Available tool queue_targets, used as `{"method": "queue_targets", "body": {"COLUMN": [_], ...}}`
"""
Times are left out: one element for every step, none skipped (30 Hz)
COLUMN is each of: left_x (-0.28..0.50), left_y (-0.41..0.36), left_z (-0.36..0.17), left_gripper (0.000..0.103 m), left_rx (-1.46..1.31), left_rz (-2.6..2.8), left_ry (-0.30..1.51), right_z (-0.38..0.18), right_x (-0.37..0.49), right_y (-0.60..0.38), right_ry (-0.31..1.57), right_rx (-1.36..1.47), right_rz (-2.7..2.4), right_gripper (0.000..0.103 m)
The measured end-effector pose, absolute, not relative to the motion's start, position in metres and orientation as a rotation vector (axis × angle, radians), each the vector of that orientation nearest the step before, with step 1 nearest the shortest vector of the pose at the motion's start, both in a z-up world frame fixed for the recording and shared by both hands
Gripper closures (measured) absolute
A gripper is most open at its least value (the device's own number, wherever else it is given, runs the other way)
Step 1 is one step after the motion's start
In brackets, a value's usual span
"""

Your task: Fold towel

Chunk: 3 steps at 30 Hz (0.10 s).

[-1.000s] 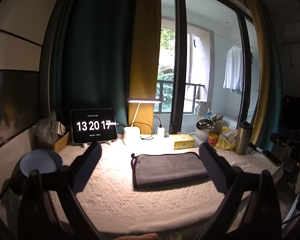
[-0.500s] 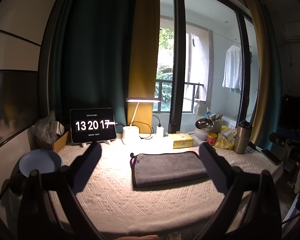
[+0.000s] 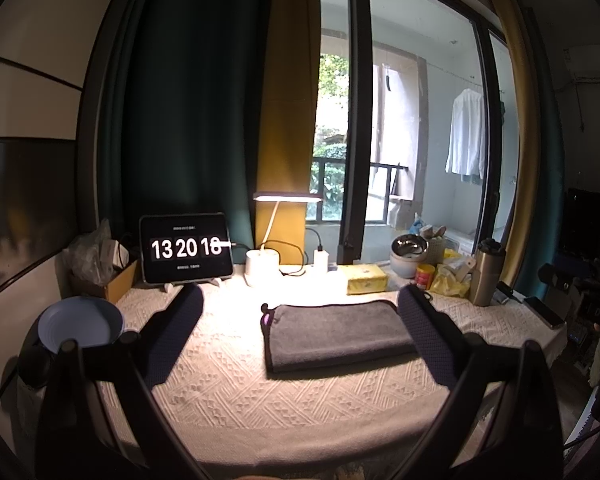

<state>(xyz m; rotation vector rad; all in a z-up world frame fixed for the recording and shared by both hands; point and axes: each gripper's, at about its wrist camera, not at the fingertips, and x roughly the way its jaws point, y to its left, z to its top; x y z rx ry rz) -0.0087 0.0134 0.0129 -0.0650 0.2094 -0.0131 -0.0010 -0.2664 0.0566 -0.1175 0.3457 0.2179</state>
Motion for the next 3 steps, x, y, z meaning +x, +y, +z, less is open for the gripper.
{"method": "queue_targets", "body": {"left_x": [-0.0073, -0.0049, -0.0016], "left_y": [0.0126, 0.0118, 0.0109], "left_z": [0.0113, 0.0097, 0.0076], "left_gripper": [0.004, 0.004, 0.004], "left_rx": [-0.063, -0.061, -0.059], "left_rz": [-0.014, -0.015, -0.017], "left_ry": [0.214, 0.221, 0.231], "right_z": [0.0551, 0.0528, 0.0503], "right_x": [0.0008, 0.003, 0.0054], "right_y": [-0.267, -0.2661, -0.2661], "right_ry": [0.349, 0.353, 0.359], "right_rx": [-0.113, -0.112, -0.11], "right_rz": [0.221, 0.225, 0.227], "right_gripper": [0.049, 0.049, 0.049]}}
